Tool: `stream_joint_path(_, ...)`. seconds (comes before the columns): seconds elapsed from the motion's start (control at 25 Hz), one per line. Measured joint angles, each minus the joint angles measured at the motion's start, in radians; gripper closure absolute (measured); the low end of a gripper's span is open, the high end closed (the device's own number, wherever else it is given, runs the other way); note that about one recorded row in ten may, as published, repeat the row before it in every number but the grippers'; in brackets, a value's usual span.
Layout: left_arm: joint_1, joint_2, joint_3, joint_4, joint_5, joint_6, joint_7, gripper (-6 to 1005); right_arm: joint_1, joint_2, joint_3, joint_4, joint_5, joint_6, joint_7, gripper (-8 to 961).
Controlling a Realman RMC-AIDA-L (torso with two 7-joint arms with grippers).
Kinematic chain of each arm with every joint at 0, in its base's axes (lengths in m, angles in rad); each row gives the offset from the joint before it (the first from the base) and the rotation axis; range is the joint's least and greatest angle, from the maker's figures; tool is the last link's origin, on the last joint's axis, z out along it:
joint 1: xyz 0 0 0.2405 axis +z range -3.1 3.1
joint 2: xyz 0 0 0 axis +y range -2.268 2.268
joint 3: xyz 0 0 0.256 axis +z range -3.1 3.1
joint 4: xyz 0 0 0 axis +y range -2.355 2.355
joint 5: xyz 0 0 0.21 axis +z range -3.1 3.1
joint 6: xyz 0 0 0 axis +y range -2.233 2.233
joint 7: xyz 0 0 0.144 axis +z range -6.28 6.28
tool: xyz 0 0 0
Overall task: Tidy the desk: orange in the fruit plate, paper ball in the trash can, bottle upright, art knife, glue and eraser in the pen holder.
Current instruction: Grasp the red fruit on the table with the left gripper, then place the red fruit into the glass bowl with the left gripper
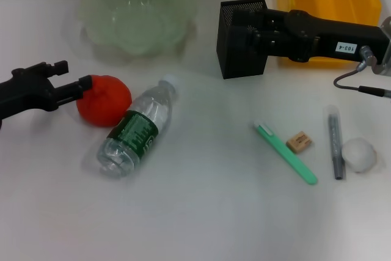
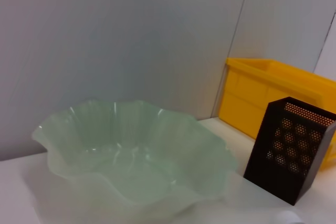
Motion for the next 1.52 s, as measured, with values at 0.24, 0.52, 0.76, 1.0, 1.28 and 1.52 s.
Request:
stream_joint_path(0.24, 0.001, -0.020, 0.019, -0.004, 0.001, -0.005, 0.003, 282, -0.001, 0.000, 0.000, 0.014, 0.001, 0.002, -0.002, 159)
stream_joint_path(0.52, -0.016, -0.034, 0.096, -0.030, 0.001, -0.098, 0.003, 283, -0.001, 0.000, 0.000, 0.024, 0.001, 0.014, -0.012, 159)
stream_joint_path(0.76, -0.030, -0.035, 0.100, -0.039, 0.001, -0.131, 0.003, 284, -0.001, 0.000, 0.000, 0.024, 0.001, 0.014, -0.012, 158)
stream_joint_path(1.0, -0.033, -0.035, 0.100, -0.040, -0.002, -0.148, 0.004, 433, -0.005, 0.001, 0.000, 0.028, 0.001, 0.027, -0.013, 158)
stream_joint_path(1.28, -0.031, -0.029, 0.094, -0.027, -0.006, -0.130, 0.002, 716, -0.005, 0.002, 0.000, 0.028, 0.001, 0.034, -0.014, 159)
stream_joint_path(1.52, -0.003, -0.010, 0.040, 0.047, -0.070, 0.013, -0.007, 771, -0.018, 0.002, 0.013, 0.027, 0.007, 0.043, -0.014, 158)
